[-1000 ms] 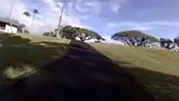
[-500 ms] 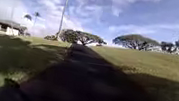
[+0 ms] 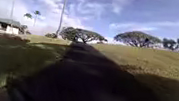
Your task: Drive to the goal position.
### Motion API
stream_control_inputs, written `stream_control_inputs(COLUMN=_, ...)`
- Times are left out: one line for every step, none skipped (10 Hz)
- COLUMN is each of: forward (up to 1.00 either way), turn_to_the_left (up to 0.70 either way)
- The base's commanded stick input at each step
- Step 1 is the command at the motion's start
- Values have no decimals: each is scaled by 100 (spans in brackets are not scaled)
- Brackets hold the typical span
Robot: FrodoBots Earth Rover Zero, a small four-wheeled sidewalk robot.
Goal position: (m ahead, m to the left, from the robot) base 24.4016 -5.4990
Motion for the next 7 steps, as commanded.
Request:
stream_control_inputs(forward=70, turn_to_the_left=0)
stream_control_inputs(forward=70, turn_to_the_left=0)
stream_control_inputs(forward=70, turn_to_the_left=0)
stream_control_inputs(forward=70, turn_to_the_left=0)
stream_control_inputs(forward=70, turn_to_the_left=0)
stream_control_inputs(forward=70, turn_to_the_left=0)
stream_control_inputs(forward=70, turn_to_the_left=0)
